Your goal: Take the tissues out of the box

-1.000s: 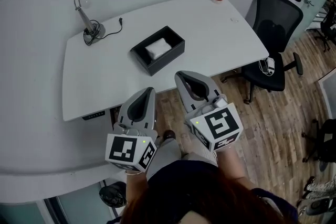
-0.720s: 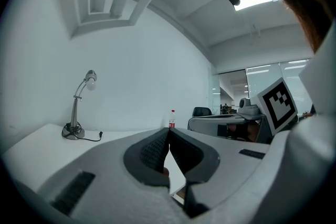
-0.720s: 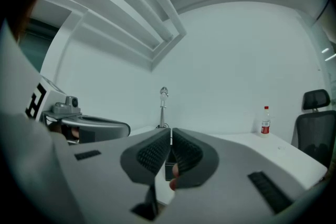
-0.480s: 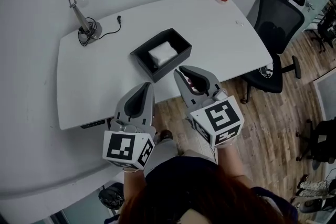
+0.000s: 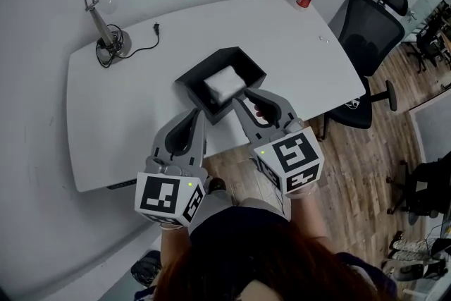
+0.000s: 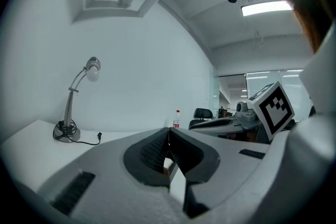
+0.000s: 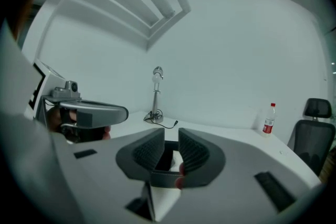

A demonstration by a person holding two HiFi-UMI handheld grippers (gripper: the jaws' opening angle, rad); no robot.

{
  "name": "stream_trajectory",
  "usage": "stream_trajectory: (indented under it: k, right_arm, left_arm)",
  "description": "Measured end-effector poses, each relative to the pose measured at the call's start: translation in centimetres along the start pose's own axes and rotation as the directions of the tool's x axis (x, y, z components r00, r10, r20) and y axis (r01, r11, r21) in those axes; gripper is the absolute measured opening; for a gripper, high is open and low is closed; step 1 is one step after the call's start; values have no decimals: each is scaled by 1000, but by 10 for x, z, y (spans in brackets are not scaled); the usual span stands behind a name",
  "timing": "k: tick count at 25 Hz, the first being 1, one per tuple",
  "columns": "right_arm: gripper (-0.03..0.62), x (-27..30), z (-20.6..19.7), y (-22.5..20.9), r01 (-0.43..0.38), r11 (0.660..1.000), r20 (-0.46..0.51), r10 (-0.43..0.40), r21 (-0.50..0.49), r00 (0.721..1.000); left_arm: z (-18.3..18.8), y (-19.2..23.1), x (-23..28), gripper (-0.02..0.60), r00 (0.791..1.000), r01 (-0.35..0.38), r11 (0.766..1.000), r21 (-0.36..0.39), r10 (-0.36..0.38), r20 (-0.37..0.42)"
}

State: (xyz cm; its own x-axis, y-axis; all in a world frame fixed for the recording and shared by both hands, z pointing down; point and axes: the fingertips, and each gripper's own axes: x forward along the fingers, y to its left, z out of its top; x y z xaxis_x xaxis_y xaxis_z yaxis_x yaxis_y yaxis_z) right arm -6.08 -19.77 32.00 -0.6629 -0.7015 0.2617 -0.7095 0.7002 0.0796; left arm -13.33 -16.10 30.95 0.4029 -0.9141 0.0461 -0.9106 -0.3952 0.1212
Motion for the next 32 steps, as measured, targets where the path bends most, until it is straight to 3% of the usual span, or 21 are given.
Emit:
stream_trajectory:
  k: [8,18,28,32]
  right_arm:
    - [133,34,-12,-3,12,1000,-105,-14,-27,994]
    - [186,63,-35,-6,-10,999,-230,-3,-54,973]
    - [228,93,-65,-20,-49,996,-349,18,-78,937]
    - [242,103,-80,-21,-94,993,-415,57,-70,908]
  left_arm:
    - [-1,23,22,21,999,52,998,-27,-52,-8]
    - [-11,40,38,21,998,54,996,-70,-57,-29]
    - [-24,54,64,21,997,44,993,-106,-51,-57]
    - [-28,59,74,21,997,38,992,-120,-46,-67]
